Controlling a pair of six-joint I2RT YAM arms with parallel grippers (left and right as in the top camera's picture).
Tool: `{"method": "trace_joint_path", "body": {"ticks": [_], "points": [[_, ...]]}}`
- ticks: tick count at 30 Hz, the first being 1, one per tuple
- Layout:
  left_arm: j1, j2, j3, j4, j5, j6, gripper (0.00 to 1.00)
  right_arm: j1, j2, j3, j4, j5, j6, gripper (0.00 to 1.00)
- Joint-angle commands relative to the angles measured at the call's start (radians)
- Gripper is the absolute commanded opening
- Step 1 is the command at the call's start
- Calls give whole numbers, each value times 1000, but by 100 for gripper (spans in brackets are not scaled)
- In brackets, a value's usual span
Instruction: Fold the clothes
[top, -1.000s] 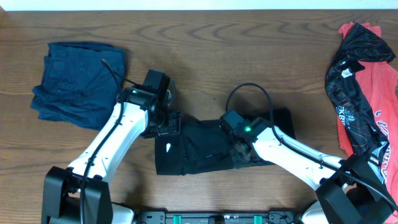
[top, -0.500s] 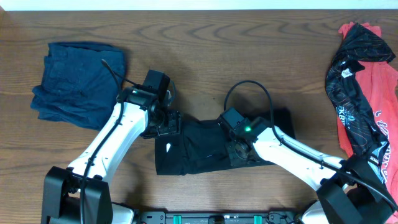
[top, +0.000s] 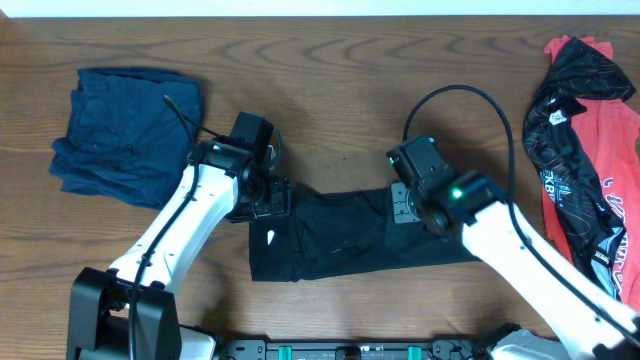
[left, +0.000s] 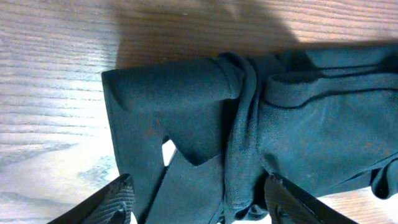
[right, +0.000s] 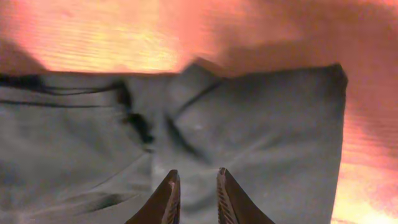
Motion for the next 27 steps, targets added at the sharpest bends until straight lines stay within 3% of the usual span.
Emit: {"method": "trace_joint_path", "body": {"ticks": [1,16,27], "points": [[0,-3,-1,-2,2,5,69,-15,75,-24,23,-42,-5,19],[0,-3,-1,-3,2,5,69,51,432,-24,196,-251,-42,18],[0,-3,-1,-23,2,5,69,46,332,19,208,-179,-60,25]]}}
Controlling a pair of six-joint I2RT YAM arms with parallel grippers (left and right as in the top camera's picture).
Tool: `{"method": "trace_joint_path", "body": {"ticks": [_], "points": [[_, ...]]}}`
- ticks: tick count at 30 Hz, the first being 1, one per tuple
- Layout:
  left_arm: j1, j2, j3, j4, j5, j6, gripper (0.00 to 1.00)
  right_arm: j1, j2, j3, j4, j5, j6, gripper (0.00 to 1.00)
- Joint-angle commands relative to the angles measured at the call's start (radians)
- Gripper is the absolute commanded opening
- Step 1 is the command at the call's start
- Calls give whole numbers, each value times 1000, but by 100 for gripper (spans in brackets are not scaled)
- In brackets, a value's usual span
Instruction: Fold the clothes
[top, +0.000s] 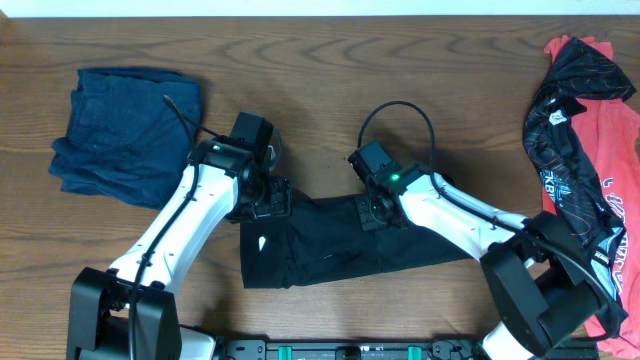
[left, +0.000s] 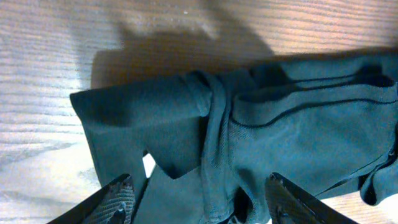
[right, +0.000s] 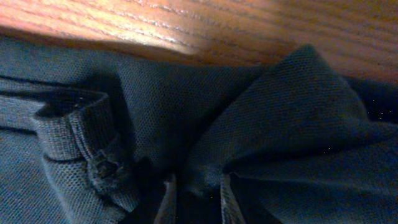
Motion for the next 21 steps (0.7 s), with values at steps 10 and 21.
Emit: {"method": "trace_joint_path", "body": {"ticks": [10,21], "points": [[0,-1,-53,-74,-69,0,91,-147,-254,44,-70,92,10,29],[0,4,-157,32,47,39,92,-194,-343,44,-192,93,10,31]]}}
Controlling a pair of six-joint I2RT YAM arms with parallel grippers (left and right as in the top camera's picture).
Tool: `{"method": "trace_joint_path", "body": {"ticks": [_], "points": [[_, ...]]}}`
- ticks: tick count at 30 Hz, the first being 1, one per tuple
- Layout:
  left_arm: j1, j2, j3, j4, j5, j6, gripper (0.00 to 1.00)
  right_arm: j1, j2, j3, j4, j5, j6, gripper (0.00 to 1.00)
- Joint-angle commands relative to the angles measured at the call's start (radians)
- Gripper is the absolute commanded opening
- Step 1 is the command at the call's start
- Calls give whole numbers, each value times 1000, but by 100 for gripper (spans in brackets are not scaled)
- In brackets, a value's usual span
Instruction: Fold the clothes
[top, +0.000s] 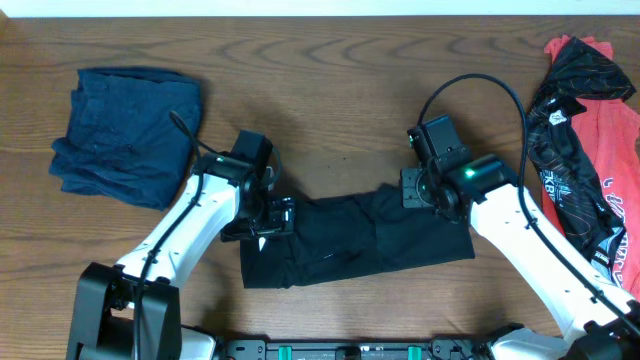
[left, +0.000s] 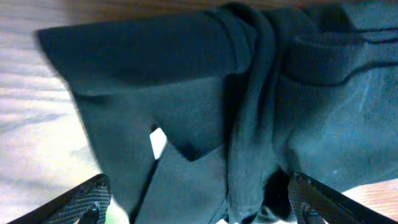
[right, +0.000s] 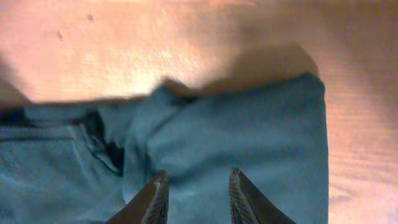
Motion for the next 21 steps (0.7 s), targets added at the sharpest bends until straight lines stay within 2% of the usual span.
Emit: {"method": "trace_joint_path", "body": {"ticks": [1,7,12,17,21], "points": [[0,4,-53,28,39,18,93,-14,-6,15,-13,13,5,31],[0,4,-154,127,62,18,92,-14,-6,15,-13,13,6,31],[0,4,-230,237,159,18,88,-14,-6,15,-14,13,6,31],[0,4,-241,262,161,18,71,-14,-6,15,-14,13,6,31],[0,4,-241,276,160,18,38,-14,-6,15,-14,13,6,31]]}}
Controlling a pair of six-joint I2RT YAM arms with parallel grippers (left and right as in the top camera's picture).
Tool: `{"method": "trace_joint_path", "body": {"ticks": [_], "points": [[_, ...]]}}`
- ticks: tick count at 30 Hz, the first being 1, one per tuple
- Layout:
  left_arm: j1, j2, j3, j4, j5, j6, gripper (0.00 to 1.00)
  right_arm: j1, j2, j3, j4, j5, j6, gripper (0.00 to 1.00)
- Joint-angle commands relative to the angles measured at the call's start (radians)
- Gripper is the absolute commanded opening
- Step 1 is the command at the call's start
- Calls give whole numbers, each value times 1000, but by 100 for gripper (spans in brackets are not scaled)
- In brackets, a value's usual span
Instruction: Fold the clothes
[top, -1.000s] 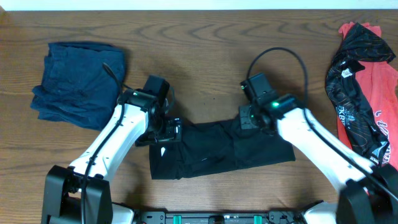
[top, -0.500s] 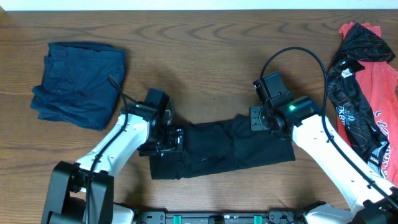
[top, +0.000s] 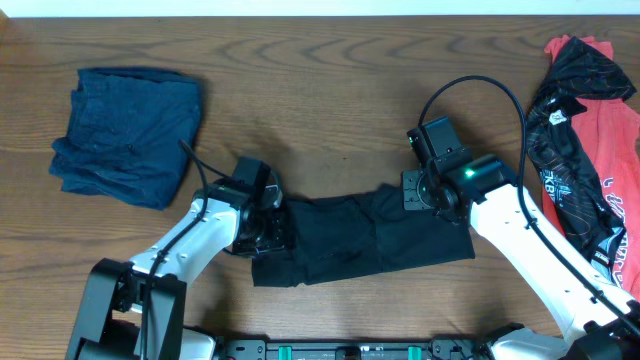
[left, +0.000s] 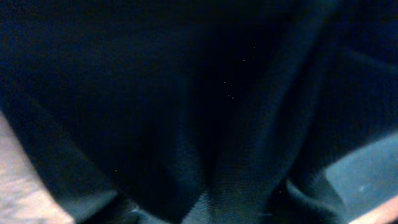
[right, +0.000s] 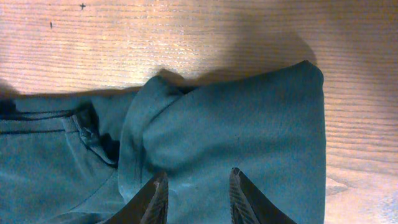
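Observation:
A black garment (top: 365, 240) lies crumpled across the table's front middle. My left gripper (top: 268, 228) is pressed down into its left end. In the left wrist view dark cloth (left: 186, 93) fills the frame and hides the fingers, so its state does not show. My right gripper (top: 418, 193) hovers over the garment's upper right part. In the right wrist view it is open (right: 198, 182), with nothing between its fingers, above smooth cloth (right: 249, 124) next to a raised fold (right: 134, 124).
A folded dark blue garment (top: 125, 130) lies at the back left. A red and black heap of clothes (top: 590, 150) runs along the right edge. Bare wooden table (top: 330, 90) lies behind the black garment.
My left gripper went from open just above the garment's left end to pressed into it, and cloth now fills its view. The garment's left edge sits slightly further right. The right arm has not moved.
My left gripper stood open over the garment's left end while the right, nearly shut, was over its right part. Then the right gripper was low at a fold in the middle. Later it was back at the right, open. Now the left is buried in cloth.

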Motion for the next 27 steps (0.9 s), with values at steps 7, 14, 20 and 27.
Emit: {"method": "trace_joint_path", "body": {"ticks": [7,14,20,27], "points": [[29,6,16,-15,11,12,6,-15,-6,14,-9,11,6,32],[134,-9,136,-145,10,40,6,-15,-2,13,-37,41,6,32],[171,-9,258,-258,-58,73,6,-15,21,6,-72,81,9,32],[171,-9,388,-337,-163,77,6,-15,138,-35,-50,104,9,26]]}}
